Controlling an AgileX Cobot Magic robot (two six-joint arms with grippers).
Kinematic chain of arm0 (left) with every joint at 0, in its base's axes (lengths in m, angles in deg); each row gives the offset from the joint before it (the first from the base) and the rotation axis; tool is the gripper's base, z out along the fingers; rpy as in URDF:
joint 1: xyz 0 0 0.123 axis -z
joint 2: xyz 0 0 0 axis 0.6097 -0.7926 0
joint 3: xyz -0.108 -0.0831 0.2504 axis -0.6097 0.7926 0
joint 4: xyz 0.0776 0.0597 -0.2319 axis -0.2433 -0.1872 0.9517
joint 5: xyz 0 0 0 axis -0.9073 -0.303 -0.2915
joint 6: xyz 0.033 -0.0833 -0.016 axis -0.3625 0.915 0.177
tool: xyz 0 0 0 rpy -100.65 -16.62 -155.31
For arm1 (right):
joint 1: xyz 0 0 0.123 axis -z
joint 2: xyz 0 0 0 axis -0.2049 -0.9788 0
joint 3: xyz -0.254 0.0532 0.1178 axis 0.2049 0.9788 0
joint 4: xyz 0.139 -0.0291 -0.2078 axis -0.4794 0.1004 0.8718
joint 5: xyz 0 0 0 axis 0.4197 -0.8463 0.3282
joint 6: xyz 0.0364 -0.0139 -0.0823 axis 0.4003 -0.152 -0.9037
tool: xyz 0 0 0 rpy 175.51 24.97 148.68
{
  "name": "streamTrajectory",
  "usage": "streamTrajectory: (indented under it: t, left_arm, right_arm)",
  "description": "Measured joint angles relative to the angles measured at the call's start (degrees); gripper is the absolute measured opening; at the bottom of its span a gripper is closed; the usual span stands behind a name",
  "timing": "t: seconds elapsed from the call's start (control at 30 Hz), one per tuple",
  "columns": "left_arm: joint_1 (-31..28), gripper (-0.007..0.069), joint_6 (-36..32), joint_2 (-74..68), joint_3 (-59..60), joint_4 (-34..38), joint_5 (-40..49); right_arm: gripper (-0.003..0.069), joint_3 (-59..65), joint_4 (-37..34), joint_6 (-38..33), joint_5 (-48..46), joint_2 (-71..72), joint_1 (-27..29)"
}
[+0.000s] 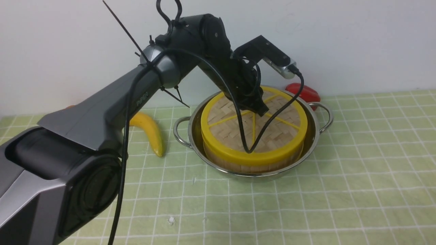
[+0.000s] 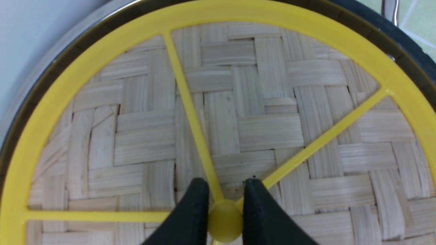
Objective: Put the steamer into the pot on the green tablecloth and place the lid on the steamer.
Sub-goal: 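Place the yellow bamboo steamer lid onto the steamer in the pot with the left gripper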
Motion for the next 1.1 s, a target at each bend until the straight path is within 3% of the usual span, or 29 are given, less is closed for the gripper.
streamTrajectory:
  t: [1.1]
  left_arm:
    - [-0.85, 0.0114, -0.12, -0.22, 0.06, 1.74, -0.59]
  right_arm:
    - [0.0240, 0.00, 0.00, 0.00, 0.00, 0.00, 0.00]
